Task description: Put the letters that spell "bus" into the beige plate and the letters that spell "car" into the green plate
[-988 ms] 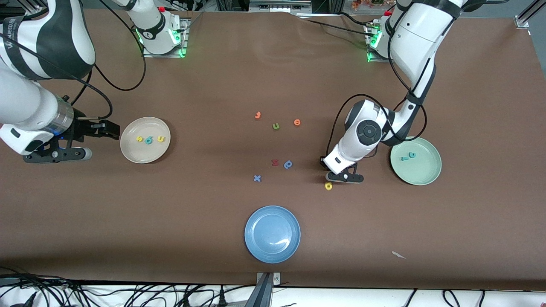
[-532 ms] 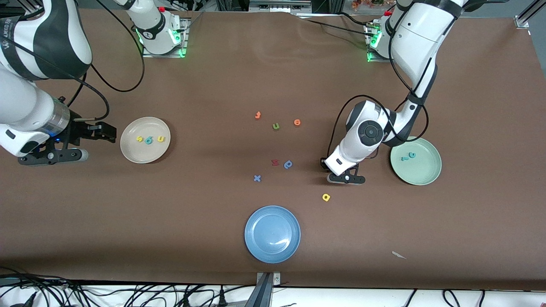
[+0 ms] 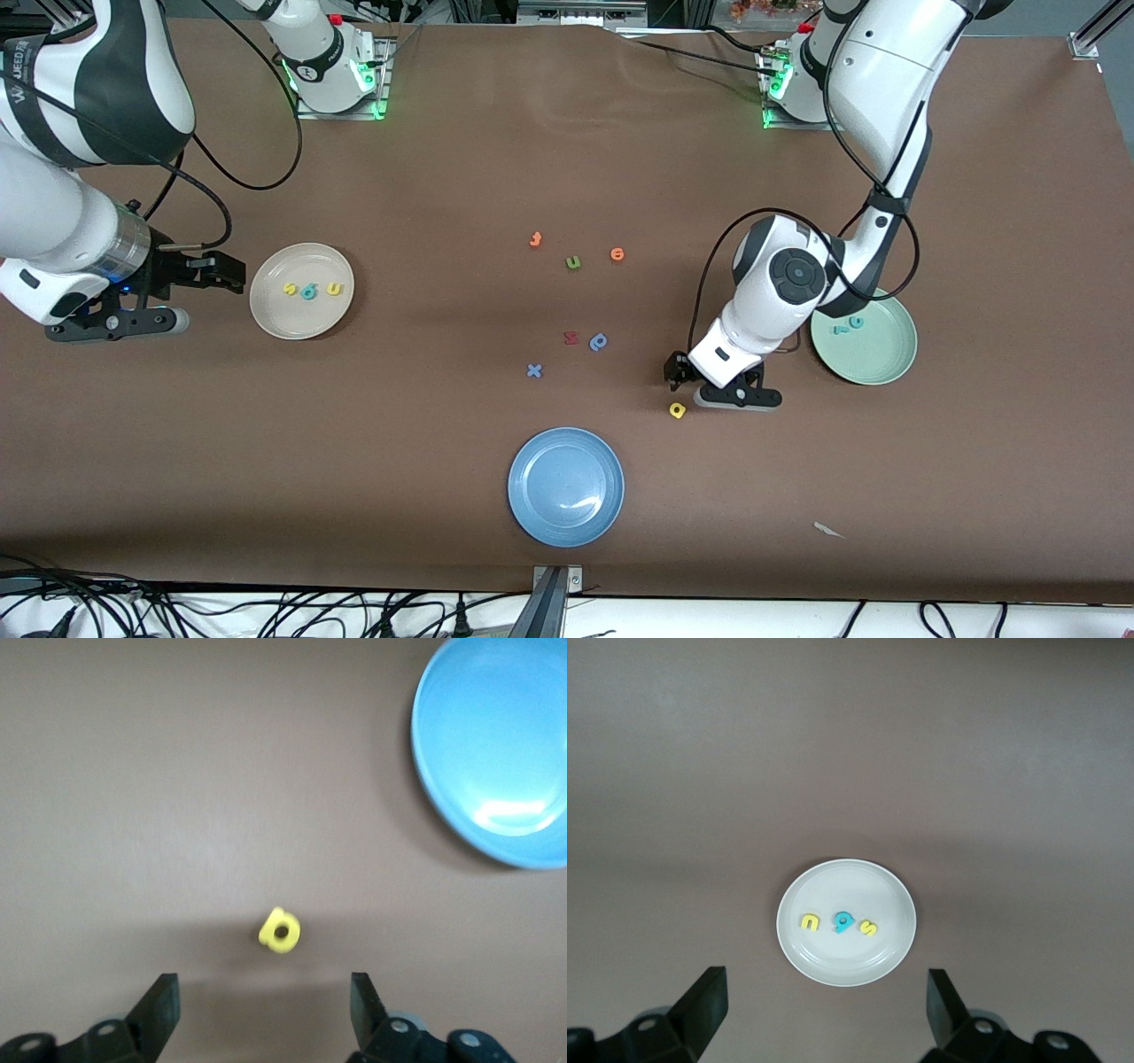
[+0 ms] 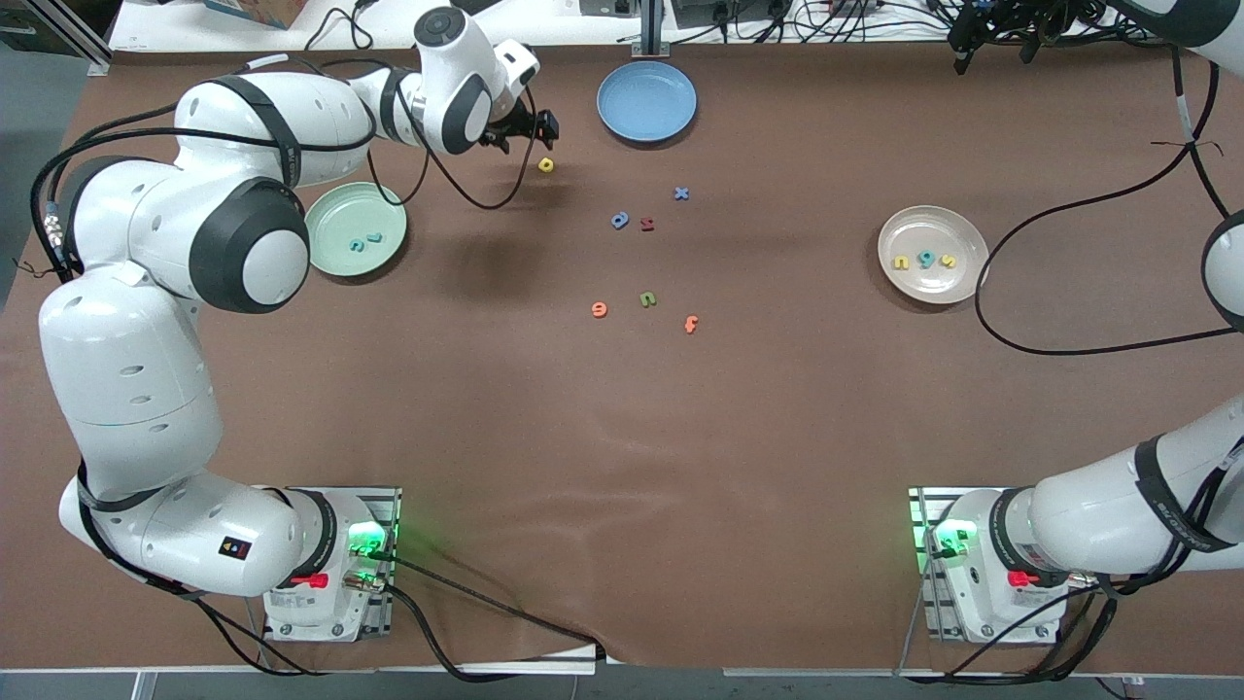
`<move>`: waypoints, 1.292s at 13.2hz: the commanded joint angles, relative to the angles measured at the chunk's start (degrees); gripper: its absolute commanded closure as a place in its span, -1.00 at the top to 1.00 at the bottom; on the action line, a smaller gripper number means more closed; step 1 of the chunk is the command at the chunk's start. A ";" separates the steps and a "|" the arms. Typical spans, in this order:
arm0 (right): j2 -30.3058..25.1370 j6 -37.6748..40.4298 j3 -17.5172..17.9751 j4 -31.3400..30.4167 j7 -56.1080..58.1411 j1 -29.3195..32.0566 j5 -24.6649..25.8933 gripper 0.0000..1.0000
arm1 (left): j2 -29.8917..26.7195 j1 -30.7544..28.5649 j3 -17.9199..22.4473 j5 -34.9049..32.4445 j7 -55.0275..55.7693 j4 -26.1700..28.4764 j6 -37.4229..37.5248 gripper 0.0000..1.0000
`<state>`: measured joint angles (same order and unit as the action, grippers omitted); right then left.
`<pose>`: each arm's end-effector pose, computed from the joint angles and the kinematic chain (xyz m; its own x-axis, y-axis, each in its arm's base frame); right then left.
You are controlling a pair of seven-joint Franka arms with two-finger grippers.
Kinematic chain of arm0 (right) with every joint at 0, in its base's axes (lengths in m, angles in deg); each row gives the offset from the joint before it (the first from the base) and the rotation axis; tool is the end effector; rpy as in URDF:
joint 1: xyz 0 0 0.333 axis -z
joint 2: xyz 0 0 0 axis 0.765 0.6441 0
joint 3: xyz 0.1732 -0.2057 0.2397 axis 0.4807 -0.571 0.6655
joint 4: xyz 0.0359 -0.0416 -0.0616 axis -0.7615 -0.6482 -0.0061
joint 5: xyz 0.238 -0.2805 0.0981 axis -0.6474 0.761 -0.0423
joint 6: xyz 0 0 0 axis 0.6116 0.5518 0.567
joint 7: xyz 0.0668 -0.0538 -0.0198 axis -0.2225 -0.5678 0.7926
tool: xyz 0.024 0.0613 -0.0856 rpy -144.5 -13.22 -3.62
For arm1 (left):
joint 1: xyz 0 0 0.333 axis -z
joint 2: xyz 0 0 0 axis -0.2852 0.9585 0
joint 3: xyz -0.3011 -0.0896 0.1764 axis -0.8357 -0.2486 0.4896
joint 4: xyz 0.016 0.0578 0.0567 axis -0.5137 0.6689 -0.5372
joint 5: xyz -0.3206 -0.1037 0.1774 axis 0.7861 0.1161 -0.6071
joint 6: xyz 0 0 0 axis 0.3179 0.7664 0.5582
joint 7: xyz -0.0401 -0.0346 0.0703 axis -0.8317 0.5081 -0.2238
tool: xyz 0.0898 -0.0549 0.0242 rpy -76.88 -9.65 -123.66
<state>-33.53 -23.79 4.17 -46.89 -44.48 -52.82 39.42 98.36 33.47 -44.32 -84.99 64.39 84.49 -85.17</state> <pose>0.6250 0.0674 0.5550 0.9872 0.1233 -0.1012 0.1307 -0.9890 0.0699 0.6748 -0.2729 0.2970 0.9766 0.0117 0.2149 -0.0269 -0.9841 0.1755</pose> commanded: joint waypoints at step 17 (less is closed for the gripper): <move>-1.92 1.17 0.55 -2.05 1.12 1.08 0.43 0.98 | 13.56 7.45 6.46 -3.32 -2.80 -8.56 -4.11 0.51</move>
<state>-33.64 -22.85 4.17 -47.12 -44.41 -52.41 39.42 110.22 39.98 -38.96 -87.26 61.94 77.83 -89.48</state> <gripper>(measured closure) 0.004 0.238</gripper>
